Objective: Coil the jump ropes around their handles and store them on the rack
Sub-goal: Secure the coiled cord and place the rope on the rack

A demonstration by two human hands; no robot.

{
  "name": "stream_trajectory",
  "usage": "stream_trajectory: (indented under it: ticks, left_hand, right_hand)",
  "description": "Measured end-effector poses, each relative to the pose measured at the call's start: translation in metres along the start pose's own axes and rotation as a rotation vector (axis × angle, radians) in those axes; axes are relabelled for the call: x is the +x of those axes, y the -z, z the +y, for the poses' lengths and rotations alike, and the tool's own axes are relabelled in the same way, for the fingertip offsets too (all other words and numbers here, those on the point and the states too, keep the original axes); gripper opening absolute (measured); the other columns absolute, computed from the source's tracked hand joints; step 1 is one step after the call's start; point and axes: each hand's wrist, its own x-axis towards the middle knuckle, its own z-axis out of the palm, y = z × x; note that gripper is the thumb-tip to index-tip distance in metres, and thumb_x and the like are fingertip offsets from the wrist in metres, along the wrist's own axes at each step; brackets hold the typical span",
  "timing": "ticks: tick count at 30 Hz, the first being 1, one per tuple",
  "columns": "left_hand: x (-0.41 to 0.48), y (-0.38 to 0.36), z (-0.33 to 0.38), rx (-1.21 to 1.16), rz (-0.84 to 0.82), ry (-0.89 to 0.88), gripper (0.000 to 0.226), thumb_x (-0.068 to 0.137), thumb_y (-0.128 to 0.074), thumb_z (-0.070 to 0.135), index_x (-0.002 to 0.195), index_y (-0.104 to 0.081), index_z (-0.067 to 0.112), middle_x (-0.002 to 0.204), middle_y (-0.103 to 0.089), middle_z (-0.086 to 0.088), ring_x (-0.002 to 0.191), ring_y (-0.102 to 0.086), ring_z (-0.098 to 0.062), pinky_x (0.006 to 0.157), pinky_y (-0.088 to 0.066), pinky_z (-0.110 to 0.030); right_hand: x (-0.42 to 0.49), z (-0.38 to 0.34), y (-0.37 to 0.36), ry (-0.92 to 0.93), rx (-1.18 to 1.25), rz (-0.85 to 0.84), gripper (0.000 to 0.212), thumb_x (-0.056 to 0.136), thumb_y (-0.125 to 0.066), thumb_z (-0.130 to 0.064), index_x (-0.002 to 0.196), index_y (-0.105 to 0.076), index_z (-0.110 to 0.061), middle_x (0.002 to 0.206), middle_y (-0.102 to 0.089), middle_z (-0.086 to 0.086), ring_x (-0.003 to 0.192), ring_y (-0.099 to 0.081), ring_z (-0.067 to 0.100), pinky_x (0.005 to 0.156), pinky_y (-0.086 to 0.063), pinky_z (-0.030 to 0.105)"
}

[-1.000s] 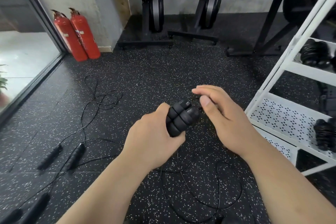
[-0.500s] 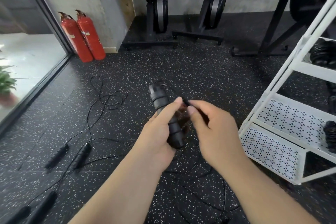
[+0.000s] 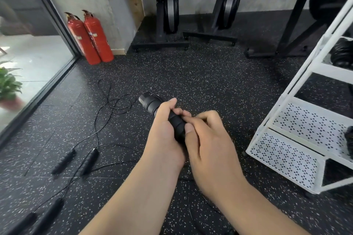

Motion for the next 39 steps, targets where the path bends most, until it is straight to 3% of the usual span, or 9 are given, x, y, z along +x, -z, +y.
stream_trajectory:
  ticks: [6, 10, 14, 19, 26, 29, 32, 35, 39]
  left_hand:
    - [0.002, 0.001, -0.008, 0.024, 0.023, -0.005, 0.048, 0.086, -0.081, 0.056, 0.064, -0.058, 0.021, 0.065, -0.062, 0.004, 0.056, -0.066, -0.015, 0.073, -0.059, -0.037]
    - [0.009, 0.005, -0.017, 0.076, 0.063, -0.014, 0.066, 0.052, -0.092, 0.074, 0.090, -0.066, 0.026, 0.077, -0.072, 0.004, 0.075, -0.074, -0.018, 0.096, -0.060, -0.044]
    - [0.005, 0.001, -0.022, 0.015, 0.031, 0.040, 0.104, 0.050, -0.096, 0.072, 0.133, -0.067, 0.016, 0.118, -0.078, -0.012, 0.104, -0.078, -0.033, 0.100, -0.059, -0.054]
    - [-0.008, -0.005, -0.023, -0.074, 0.020, 0.105, 0.075, 0.063, -0.089, 0.071, 0.103, -0.074, 0.009, 0.112, -0.078, -0.013, 0.102, -0.079, -0.035, 0.100, -0.060, -0.051]
    - [-0.015, -0.007, -0.017, -0.102, -0.079, 0.099, 0.065, 0.075, -0.084, 0.069, 0.097, -0.069, 0.010, 0.089, -0.071, -0.007, 0.094, -0.075, -0.027, 0.102, -0.058, -0.047]
    - [-0.020, -0.005, -0.022, -0.045, -0.081, 0.100, 0.071, 0.077, -0.079, 0.069, 0.108, -0.071, 0.006, 0.096, -0.075, -0.012, 0.096, -0.078, -0.030, 0.099, -0.058, -0.046]
    - [-0.018, -0.001, -0.018, 0.102, -0.173, 0.119, 0.090, 0.081, -0.081, 0.068, 0.140, -0.063, 0.004, 0.134, -0.070, -0.016, 0.129, -0.067, -0.032, 0.118, -0.044, -0.046]
    - [-0.017, 0.002, -0.014, 0.385, -0.065, -0.010, 0.088, 0.081, -0.083, 0.061, 0.151, -0.053, 0.016, 0.141, -0.066, -0.018, 0.133, -0.062, -0.028, 0.119, -0.042, -0.047]
    - [-0.015, 0.015, 0.000, 1.125, 0.053, -0.591, 0.099, 0.086, -0.085, 0.043, 0.163, -0.021, 0.039, 0.160, -0.038, 0.008, 0.148, -0.037, -0.014, 0.115, -0.033, -0.036]
  right_hand:
    - [0.003, 0.008, 0.005, 0.021, -0.023, -0.098, 0.043, 0.108, -0.032, -0.060, 0.141, -0.050, -0.040, 0.124, -0.044, -0.024, 0.099, -0.060, 0.004, 0.084, -0.054, 0.033]
    - [0.005, 0.014, 0.007, 0.020, -0.007, -0.097, 0.034, 0.108, -0.034, -0.058, 0.134, -0.049, -0.043, 0.121, -0.049, -0.023, 0.095, -0.061, 0.007, 0.081, -0.054, 0.038]
    - [0.012, 0.024, 0.013, 0.041, 0.079, -0.111, 0.031, 0.105, -0.049, -0.060, 0.133, -0.052, -0.047, 0.120, -0.055, -0.025, 0.103, -0.060, -0.002, 0.086, -0.052, 0.029]
    - [0.013, 0.030, 0.013, 0.116, 0.085, 0.029, 0.033, 0.104, -0.061, -0.053, 0.130, -0.067, -0.035, 0.111, -0.062, -0.021, 0.098, -0.064, 0.000, 0.080, -0.051, 0.020]
    - [0.019, 0.031, 0.017, 0.122, 0.095, 0.090, 0.035, 0.098, -0.065, -0.058, 0.116, -0.070, -0.029, 0.102, -0.062, -0.021, 0.093, -0.061, -0.003, 0.076, -0.041, 0.009]
    - [0.021, 0.034, 0.018, 0.129, 0.077, 0.116, 0.040, 0.088, -0.074, -0.061, 0.105, -0.073, -0.025, 0.094, -0.065, -0.021, 0.087, -0.062, -0.003, 0.073, -0.042, 0.009]
    - [0.026, 0.036, 0.026, 0.033, 0.104, 0.126, 0.038, 0.084, -0.072, -0.066, 0.095, -0.074, -0.029, 0.077, -0.065, -0.019, 0.074, -0.062, -0.002, 0.063, -0.041, 0.011]
    - [0.036, 0.047, 0.041, -0.128, 0.088, 0.098, 0.029, 0.087, -0.077, -0.059, 0.083, -0.069, -0.031, 0.065, -0.065, -0.015, 0.063, -0.060, 0.003, 0.052, -0.038, 0.017]
    - [0.046, 0.065, 0.059, -0.278, 0.020, 0.027, 0.038, 0.089, -0.075, -0.060, 0.075, -0.068, -0.025, 0.057, -0.061, -0.010, 0.053, -0.054, 0.004, 0.052, -0.033, 0.026]
